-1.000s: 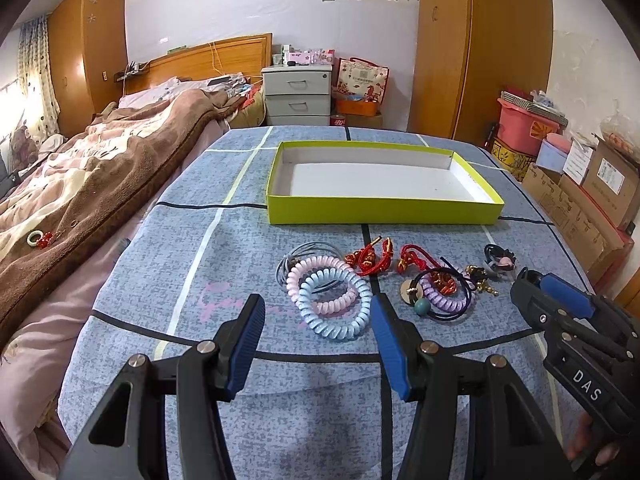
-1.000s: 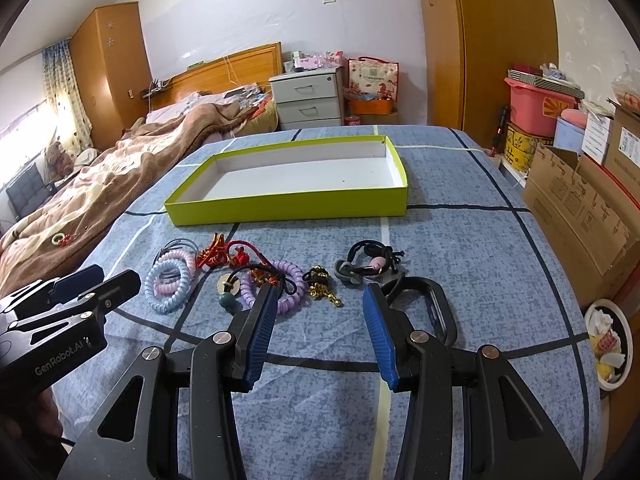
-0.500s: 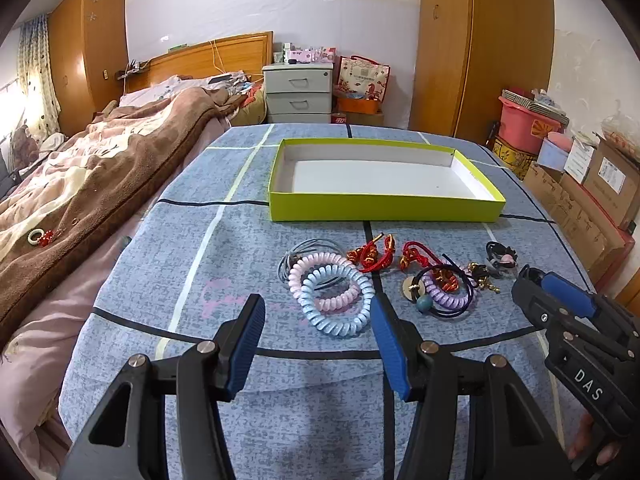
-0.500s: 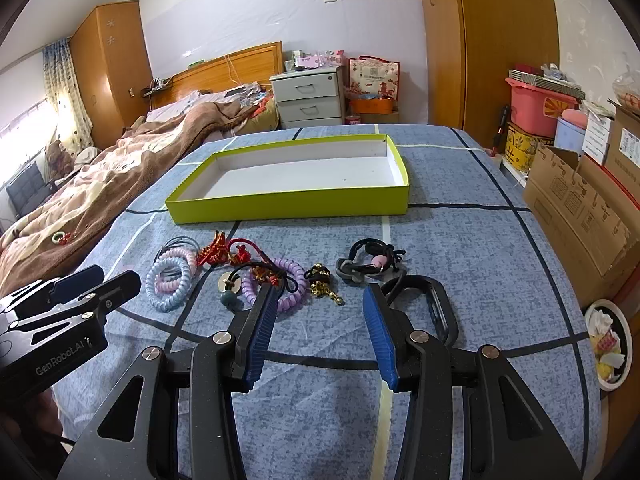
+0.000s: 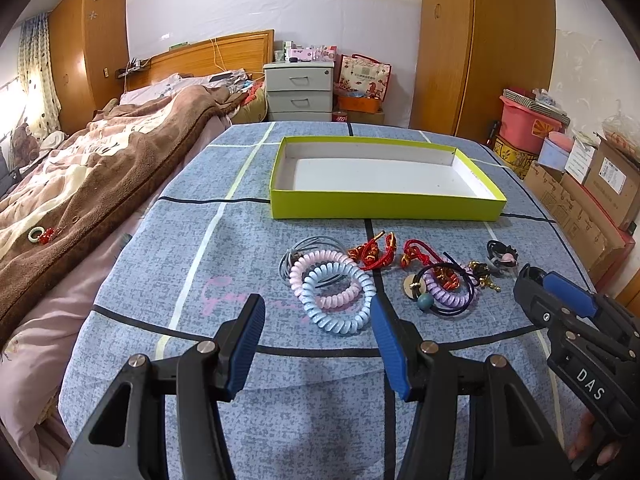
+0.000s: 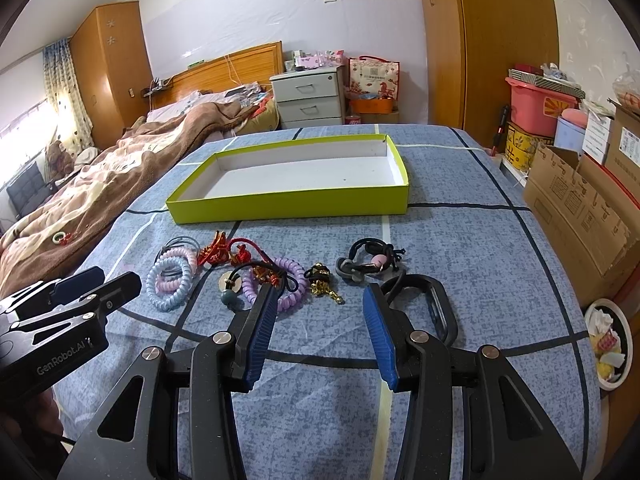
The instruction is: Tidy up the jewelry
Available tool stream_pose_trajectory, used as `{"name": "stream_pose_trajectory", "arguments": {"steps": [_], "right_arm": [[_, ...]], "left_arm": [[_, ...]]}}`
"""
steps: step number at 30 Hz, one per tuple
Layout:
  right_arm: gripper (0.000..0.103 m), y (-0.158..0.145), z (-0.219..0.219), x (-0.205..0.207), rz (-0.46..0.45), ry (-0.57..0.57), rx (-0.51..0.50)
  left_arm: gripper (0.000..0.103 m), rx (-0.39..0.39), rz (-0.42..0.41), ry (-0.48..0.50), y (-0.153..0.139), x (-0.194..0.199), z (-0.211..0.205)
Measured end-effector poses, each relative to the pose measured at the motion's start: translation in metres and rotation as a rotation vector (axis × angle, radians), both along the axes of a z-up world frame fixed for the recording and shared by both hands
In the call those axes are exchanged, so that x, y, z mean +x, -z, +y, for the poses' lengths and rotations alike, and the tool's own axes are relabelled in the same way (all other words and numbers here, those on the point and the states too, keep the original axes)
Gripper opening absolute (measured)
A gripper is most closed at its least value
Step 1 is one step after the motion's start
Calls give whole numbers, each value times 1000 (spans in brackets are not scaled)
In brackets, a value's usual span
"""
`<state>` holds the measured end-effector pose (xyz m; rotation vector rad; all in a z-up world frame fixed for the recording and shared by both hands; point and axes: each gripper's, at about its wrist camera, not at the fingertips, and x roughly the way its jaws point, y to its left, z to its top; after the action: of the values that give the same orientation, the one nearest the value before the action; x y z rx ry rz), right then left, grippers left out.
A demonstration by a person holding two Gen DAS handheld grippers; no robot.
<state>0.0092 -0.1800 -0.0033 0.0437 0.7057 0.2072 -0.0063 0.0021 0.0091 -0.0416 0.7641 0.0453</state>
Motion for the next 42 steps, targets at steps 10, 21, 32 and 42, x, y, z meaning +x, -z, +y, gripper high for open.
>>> {"name": "stream_pose_trajectory", "arguments": {"steps": [10, 21, 32, 42], "right_arm": [[46, 0, 0, 0, -2, 0, -1], [46, -2, -7, 0, -4, 14, -2], [46, -5, -32, 0, -17, 56, -13], [46, 17, -77, 15, 84, 138, -46]], "left_arm": [[57, 2, -3, -1, 0, -1, 1], [57, -21, 2, 8, 1, -1, 4], [57, -57, 49, 30, 8, 4, 15], [57, -155, 105, 109, 23, 13, 27]]}}
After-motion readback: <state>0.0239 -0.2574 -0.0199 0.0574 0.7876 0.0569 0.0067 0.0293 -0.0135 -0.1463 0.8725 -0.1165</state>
